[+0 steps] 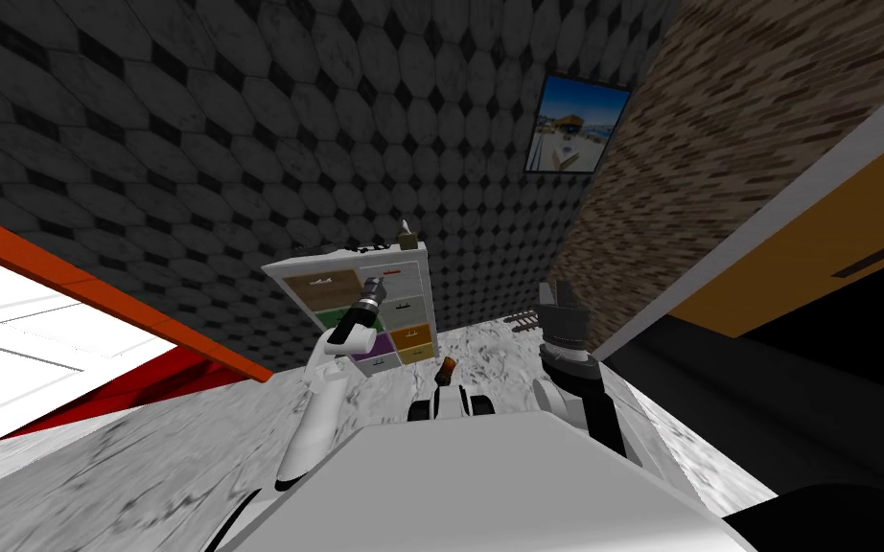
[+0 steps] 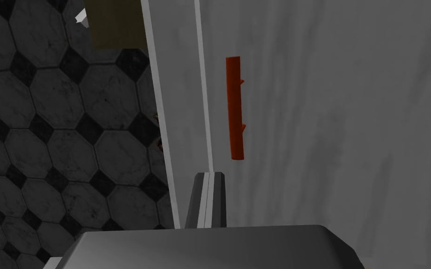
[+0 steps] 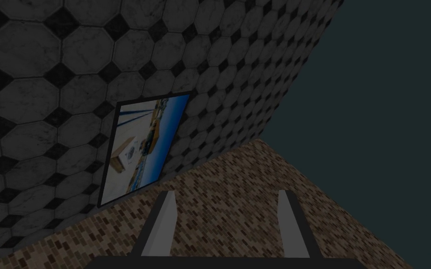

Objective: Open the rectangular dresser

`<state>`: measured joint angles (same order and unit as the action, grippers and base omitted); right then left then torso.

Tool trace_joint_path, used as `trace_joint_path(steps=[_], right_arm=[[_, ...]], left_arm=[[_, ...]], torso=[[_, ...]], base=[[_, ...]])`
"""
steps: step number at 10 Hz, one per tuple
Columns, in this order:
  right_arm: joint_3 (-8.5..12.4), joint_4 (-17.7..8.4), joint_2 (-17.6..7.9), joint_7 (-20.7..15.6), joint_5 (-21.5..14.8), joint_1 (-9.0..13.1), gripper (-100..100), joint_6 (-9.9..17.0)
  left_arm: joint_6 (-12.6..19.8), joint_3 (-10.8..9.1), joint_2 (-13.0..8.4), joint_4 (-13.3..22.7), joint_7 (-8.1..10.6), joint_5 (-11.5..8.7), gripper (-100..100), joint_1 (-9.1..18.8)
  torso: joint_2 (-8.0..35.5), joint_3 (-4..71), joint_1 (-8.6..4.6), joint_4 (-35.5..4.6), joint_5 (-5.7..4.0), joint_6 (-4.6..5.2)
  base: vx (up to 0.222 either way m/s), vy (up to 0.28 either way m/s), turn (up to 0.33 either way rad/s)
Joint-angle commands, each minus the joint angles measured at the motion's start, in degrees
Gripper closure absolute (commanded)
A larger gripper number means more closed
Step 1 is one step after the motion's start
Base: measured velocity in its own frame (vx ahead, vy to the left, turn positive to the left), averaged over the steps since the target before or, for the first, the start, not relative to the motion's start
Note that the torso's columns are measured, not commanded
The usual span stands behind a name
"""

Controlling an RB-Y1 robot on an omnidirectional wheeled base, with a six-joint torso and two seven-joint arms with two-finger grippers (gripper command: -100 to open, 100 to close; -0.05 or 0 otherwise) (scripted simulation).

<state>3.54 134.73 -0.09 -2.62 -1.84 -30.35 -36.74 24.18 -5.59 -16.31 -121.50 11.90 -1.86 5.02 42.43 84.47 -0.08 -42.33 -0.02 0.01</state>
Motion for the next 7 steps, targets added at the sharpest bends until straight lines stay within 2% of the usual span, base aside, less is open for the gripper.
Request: trace_joint_path(steps=[1,3,6,7], right_arm=[[0.0,0.0,0.0,0.0,0.0,0.0,0,0.0],[0.0,0.0,0.0,0.0,0.0,0.0,0,0.0],[0.0,0.0,0.0,0.0,0.0,0.0,0,0.0],[0.0,0.0,0.0,0.0,0.0,0.0,0,0.0]], left_arm=[[-0.6,-0.11,0.2,1.3,-0.13,0.1,-100,0.3],[-1.1,-0.21,0.3,2.4,-0.24,0.2,-100,0.6],[1.5,-0.6,-0.4,0.1,0.18,-0.1,-100,0.9],[0.7,-0.51,-0.3,0.6,0.08,-0.1,-100,0.7]], torso=[[-0.4,0.2,0.1,0.1,0.02,0.0],[-0.8,0.5,0.19,0.3,0.06,-0.01],[0.1,-0.1,-0.01,0.0,-0.01,0.0],[-0.1,0.0,0.02,0.0,0.0,0.0]], base=[[0.075,0.011,-0.028],[0.148,0.029,-0.024],[0.097,0.015,-0.01],[0.057,0.006,-0.001]])
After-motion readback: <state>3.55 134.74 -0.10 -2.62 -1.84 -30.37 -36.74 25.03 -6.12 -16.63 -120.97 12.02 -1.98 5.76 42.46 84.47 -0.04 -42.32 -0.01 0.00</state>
